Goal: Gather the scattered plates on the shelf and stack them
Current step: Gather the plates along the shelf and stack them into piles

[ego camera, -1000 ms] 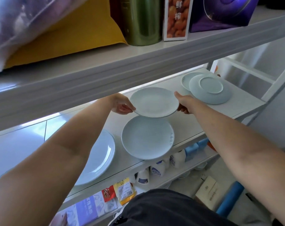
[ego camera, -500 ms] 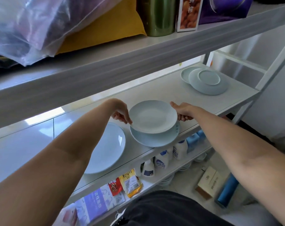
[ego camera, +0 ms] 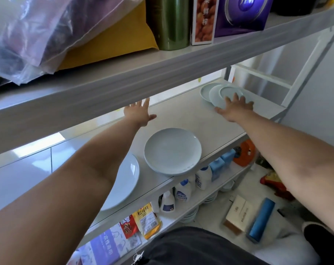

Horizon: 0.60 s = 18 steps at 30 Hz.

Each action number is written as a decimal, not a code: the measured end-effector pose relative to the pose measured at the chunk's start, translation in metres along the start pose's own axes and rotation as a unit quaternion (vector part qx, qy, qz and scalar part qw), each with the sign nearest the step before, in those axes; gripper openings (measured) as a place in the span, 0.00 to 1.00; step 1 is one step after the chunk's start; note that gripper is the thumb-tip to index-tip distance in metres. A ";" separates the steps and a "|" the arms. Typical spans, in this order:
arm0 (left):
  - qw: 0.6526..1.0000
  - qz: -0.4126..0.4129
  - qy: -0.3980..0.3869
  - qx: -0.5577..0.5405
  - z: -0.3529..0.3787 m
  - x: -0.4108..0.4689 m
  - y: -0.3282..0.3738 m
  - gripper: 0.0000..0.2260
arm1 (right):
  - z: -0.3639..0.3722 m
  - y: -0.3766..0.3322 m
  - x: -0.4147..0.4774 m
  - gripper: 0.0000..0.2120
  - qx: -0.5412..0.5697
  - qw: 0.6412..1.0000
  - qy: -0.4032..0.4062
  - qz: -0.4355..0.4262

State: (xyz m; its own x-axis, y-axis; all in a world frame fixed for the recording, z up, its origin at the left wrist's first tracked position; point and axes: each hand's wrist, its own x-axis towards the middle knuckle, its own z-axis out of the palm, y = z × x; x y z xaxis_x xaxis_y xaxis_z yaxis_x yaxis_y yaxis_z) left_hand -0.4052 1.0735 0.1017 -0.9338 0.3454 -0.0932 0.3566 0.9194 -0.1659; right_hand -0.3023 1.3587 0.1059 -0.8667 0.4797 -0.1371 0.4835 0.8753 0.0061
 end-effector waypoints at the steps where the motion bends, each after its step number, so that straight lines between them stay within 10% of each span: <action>1: 1.000 0.003 0.000 0.009 0.001 0.002 0.003 0.34 | -0.002 0.009 0.004 0.34 0.010 1.000 0.003 0.009; 18: 0.989 0.132 0.016 0.070 0.003 0.059 0.143 0.39 | 0.040 0.082 0.052 0.37 0.055 0.998 -0.023 0.036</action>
State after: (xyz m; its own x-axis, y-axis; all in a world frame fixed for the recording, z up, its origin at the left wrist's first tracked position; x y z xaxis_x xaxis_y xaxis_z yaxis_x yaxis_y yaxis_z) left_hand -0.4089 1.2248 0.0695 -0.8076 0.5772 -0.1212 0.5861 0.7623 -0.2747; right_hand -0.3025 1.4533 0.0594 -0.8236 0.5363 -0.1847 0.5576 0.8251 -0.0905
